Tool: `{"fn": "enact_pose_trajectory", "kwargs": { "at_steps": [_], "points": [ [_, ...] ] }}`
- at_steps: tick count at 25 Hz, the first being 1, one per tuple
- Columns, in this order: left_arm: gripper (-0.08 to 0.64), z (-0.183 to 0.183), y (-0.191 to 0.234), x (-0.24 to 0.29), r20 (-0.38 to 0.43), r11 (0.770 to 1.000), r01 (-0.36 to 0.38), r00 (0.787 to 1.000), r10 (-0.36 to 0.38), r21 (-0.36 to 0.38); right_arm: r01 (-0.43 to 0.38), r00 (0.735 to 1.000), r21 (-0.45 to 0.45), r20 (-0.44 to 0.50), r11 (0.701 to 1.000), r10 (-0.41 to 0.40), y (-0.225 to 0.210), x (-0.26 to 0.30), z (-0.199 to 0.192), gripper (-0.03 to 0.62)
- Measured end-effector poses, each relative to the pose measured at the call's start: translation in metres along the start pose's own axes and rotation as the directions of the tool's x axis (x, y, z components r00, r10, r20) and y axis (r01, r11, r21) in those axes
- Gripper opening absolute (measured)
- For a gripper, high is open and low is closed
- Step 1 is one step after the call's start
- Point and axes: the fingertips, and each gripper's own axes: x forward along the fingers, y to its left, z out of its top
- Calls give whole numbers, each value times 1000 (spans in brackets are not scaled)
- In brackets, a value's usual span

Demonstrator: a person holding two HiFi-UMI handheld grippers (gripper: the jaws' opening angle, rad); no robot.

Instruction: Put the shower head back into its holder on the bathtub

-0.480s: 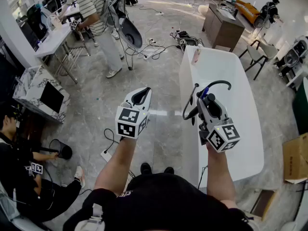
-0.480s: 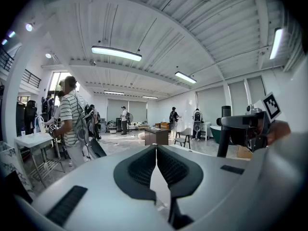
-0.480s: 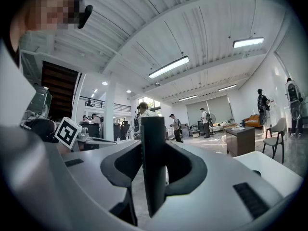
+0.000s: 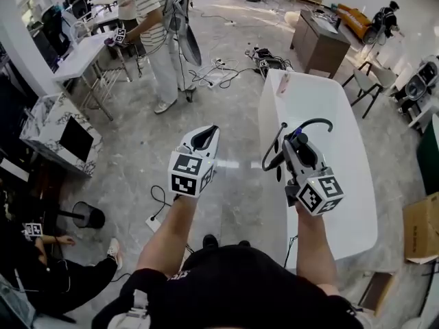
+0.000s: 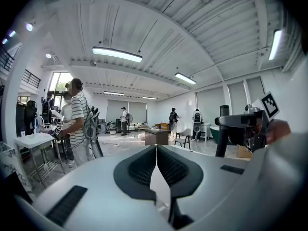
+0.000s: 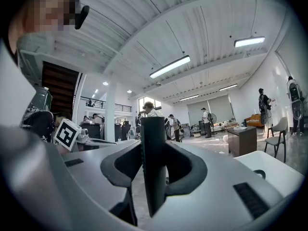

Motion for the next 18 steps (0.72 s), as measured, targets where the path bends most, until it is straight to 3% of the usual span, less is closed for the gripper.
{"fn": "enact_pose_trajectory", "kwargs": {
  "at_steps": [10,18],
  "points": [
    [21,-6,33,-30,-4,1000,24,1000,-23,13,1,999,-3,45,1000,-1,38,25,8,146],
    [21,-33,54,-34,-28,999,39,999,-40,-18,92,994,-16,62,996,-91,25,12,11,144]
  ]
}}
